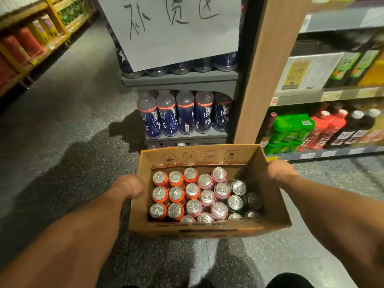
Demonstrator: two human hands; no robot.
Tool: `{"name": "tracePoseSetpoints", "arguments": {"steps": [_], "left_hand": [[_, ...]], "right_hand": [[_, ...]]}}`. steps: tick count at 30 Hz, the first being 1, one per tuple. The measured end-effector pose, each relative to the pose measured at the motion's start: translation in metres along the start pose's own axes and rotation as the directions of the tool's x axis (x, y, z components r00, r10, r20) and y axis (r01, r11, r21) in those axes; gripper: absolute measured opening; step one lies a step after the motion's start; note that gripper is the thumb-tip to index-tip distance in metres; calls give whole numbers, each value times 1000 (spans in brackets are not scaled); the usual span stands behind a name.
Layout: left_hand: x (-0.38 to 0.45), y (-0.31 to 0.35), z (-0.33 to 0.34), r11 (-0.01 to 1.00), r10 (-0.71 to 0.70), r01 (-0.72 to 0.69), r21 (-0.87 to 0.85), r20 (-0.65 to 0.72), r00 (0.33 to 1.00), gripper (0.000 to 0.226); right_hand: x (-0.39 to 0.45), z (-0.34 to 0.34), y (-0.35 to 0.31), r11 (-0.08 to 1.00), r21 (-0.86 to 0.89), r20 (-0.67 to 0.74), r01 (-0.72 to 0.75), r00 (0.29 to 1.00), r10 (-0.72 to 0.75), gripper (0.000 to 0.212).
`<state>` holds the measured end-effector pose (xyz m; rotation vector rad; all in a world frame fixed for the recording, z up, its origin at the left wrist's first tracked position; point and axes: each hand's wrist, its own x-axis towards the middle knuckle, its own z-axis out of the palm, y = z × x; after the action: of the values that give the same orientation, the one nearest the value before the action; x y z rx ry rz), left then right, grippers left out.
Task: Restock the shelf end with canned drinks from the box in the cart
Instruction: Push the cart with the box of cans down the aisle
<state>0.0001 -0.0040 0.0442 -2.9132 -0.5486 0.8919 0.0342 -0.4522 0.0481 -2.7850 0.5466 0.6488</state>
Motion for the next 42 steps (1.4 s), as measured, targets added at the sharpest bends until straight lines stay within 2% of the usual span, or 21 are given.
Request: {"name": "tracePoseSetpoints", "arguments": {"steps": [6,11,16,18,21,27,29,33,35,37,40,42], "left_hand": [[-95,30,-123,987,124,-120,111,-33,992,39],[-195,71,-238,933,255,-250,260,12,967,41],[-309,138,-348,890,391,-361,280,-59,918,32],[-359,167,-385,867,445,-407,288,-80,892,28],[-429,218,-431,828,498,-446,341,-78,864,32],[-546,330,-488,766,545,-453,456,-87,834,33],[-577,371,-498,728,582,-464,505,-98,807,35],[-623,469,-515,708,656,-540,455,-140,742,37],[-642,523,-525,694,685,-593,409,-120,719,35],[-671,576,-533,659,706,-604,448,-91,702,31],[-725,658,-554,566,774,-633,528,-77,628,32],[-762,710,-569,567,795,-671,477,-103,598,33]], "right_hand": [[-89,-129,49,991,65,-43,-118,992,121,31],[-186,-246,105,971,111,-66,-212,973,220,31],[-281,-362,181,951,121,-89,-283,951,295,33],[-315,-408,219,953,121,-110,-276,951,290,26],[-355,-475,278,943,158,-150,-294,936,318,23],[-403,-584,399,947,34,-233,-319,919,318,21],[-415,-611,439,938,-7,-273,-348,903,333,19],[-426,-649,529,902,37,-307,-430,854,419,24],[-428,-662,577,882,46,-283,-469,840,462,25],[-435,-678,623,861,17,-286,-508,822,492,28],[-441,-710,696,840,-60,-316,-539,808,497,31],[-443,-734,747,825,-61,-315,-562,795,518,33]]}}
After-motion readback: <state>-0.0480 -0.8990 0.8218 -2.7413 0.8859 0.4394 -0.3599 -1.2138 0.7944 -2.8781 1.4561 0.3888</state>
